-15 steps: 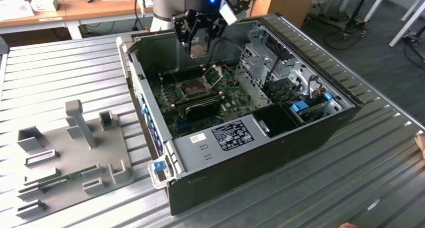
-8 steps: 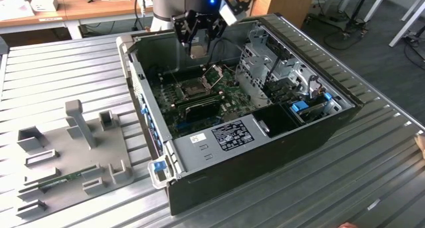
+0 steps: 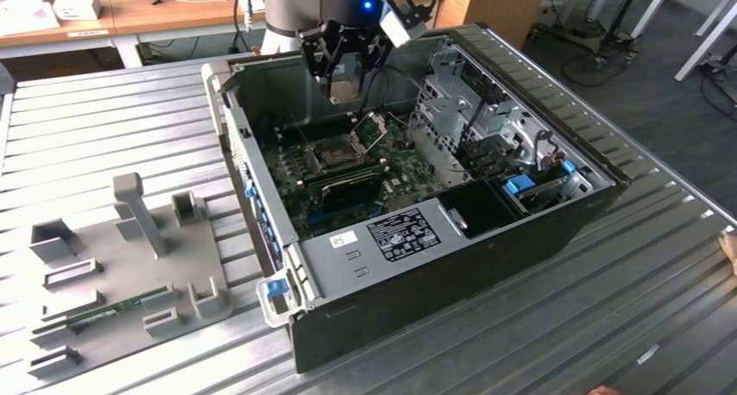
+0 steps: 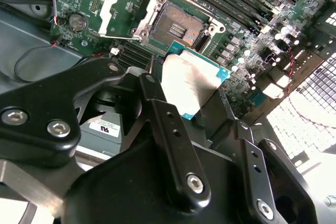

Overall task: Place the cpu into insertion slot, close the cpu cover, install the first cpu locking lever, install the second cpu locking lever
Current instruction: 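Place the cpu into insertion slot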

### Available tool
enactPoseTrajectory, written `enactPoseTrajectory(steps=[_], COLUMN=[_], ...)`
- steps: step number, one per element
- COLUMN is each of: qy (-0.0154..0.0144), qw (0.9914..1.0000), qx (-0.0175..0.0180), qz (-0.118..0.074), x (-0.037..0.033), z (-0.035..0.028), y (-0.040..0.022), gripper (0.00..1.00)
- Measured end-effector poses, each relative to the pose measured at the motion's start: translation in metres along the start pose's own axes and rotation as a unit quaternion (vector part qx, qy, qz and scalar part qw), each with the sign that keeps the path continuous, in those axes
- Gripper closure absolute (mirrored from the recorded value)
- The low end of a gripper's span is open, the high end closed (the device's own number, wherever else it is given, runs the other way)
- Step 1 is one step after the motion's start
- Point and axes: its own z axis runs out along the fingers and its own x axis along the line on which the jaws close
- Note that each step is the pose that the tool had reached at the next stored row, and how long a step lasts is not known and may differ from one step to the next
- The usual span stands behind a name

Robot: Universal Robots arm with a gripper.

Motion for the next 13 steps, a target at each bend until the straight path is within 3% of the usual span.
enactPoseTrajectory(steps=[7,13], qy=[-0.0001,-0.0001], qw=[1.0,1.0], qx=[-0.0002,-0.0001], qz=[0.0,0.0], x=[0.0007,0.001], z=[0.0015,0.008], y=[-0.0001,-0.0007], gripper=[0.46,0.46])
